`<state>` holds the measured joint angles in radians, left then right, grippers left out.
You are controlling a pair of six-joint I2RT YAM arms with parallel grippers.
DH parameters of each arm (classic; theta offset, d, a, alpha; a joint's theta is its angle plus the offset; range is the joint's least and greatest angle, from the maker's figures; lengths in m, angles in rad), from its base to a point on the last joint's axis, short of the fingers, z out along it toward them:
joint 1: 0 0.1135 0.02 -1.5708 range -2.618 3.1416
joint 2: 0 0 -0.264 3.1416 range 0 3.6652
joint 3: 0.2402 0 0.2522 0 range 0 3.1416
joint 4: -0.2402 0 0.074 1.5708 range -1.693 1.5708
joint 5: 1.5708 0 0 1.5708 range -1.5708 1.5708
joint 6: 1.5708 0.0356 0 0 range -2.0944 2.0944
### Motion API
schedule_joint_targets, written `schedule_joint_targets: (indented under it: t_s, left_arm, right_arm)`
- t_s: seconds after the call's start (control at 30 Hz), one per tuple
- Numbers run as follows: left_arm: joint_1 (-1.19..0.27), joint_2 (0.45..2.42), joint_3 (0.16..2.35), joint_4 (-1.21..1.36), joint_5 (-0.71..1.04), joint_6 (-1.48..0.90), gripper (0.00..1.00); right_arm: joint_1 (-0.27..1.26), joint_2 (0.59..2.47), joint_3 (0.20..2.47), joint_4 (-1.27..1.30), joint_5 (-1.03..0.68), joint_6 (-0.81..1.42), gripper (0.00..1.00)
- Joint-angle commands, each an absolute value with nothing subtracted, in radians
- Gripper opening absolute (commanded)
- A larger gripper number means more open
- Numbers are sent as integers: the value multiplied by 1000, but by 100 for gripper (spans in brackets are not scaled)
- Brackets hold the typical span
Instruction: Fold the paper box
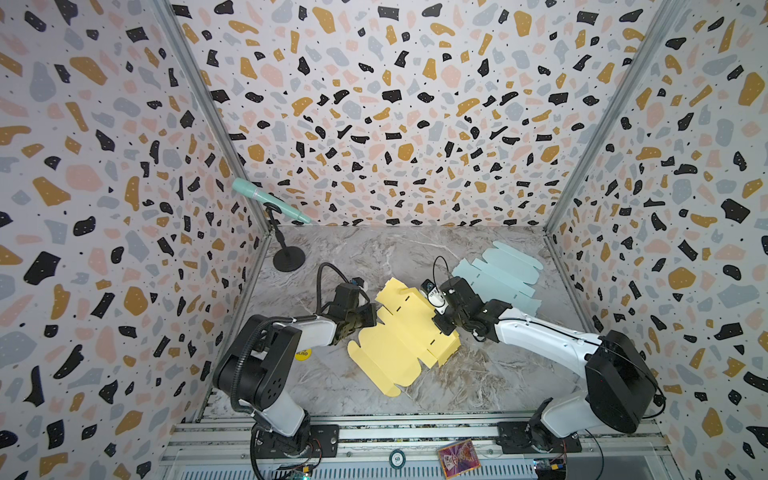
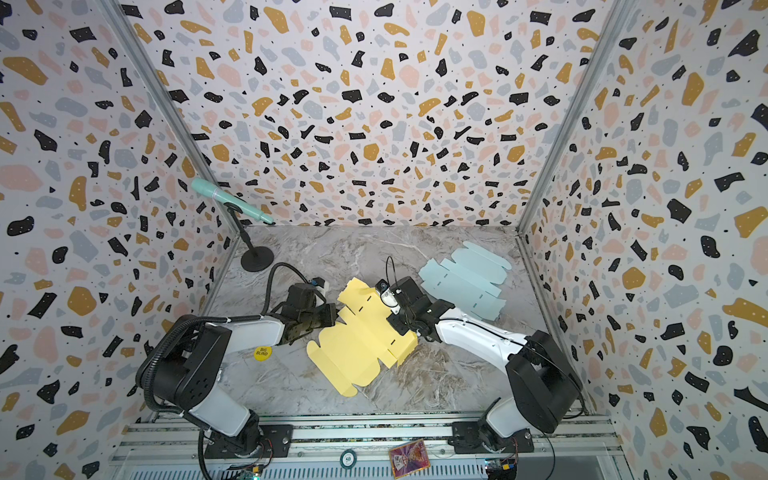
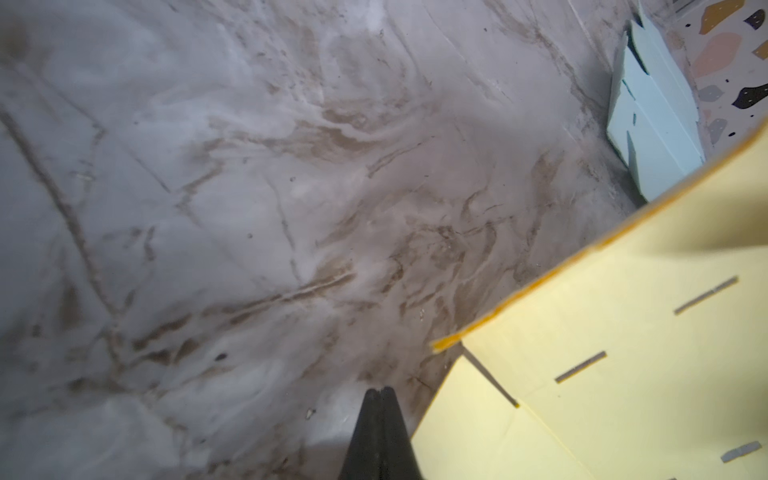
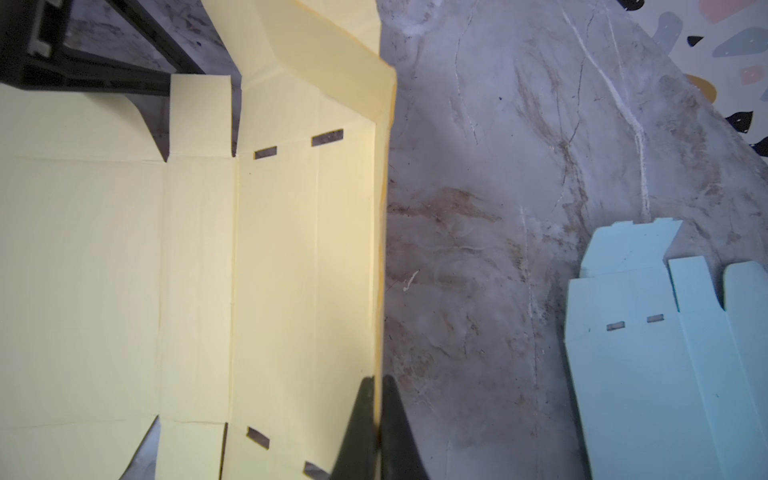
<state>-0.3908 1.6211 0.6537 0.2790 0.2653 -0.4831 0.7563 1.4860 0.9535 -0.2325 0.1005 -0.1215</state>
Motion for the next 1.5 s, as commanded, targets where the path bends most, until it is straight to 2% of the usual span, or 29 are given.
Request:
schedule_joint_targets:
  t_s: [0.0, 0.93, 1.3, 1.47]
  left_arm:
    - [-408, 1591, 643, 328, 290, -483, 0]
    - [-529, 1468, 529, 363, 261, -541, 0]
    - [-515, 1435, 531, 364, 269, -533, 0]
    - [-457, 1360, 531, 358, 328, -517, 0]
  right_arm:
    - [768, 1485, 994, -255, 116, -137, 0]
    - [850, 1521, 1011, -250, 209, -204, 0]
    - [910, 1436, 942, -200, 269, -316, 0]
    - [919, 1436, 937, -214, 350, -362, 0]
